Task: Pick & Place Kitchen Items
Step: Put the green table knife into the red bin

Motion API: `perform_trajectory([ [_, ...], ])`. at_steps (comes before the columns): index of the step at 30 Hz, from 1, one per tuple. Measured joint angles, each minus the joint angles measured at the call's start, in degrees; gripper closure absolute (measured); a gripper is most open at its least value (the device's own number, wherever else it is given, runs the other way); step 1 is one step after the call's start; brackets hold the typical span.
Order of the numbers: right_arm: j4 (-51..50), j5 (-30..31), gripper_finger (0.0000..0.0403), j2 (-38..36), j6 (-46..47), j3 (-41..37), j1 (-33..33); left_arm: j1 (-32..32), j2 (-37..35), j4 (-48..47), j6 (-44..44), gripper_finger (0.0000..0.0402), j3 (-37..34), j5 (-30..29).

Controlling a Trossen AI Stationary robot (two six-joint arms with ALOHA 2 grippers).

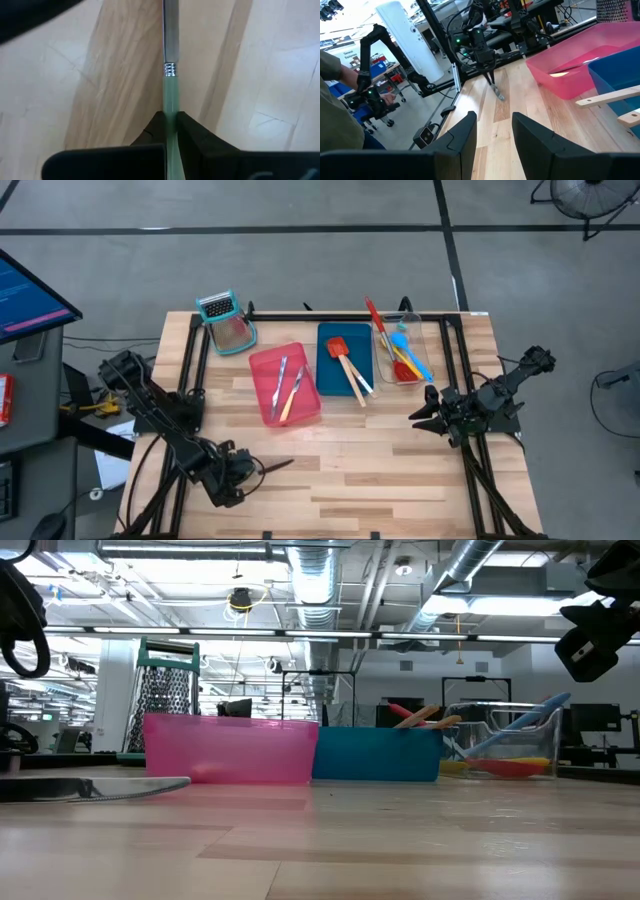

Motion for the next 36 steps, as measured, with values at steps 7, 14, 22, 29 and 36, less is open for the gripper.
perform_trajectory([
  [7, 0.0, 0.0, 0.028, 0.0, 0.0, 0.0, 0.0, 0.3, 0.0, 2.3, 0.0, 0.0399, -0.8, 1.1],
  [14, 0.0, 0.0, 0.028, 0.0, 0.0, 0.0, 0.0, 1.7, -5.9, 0.0, 0.2, 0.04, -1.6, 2.4],
  [22, 0.0, 0.0, 0.028, 0.0, 0.0, 0.0, 0.0, 1.8, -15.2, 0.6, 0.1, 0.0401, -1.3, -3.2],
  [29, 0.0, 0.0, 0.028, 0.0, 0.0, 0.0, 0.0, 4.4, -26.6, 2.8, -0.4, 0.0401, -1.2, -9.6],
  [36, 0.0, 0.0, 0.028, 0.0, 0.0, 0.0, 0.0, 8.2, -41.5, 8.5, 4.3, 0.0401, -1.1, -12.3],
])
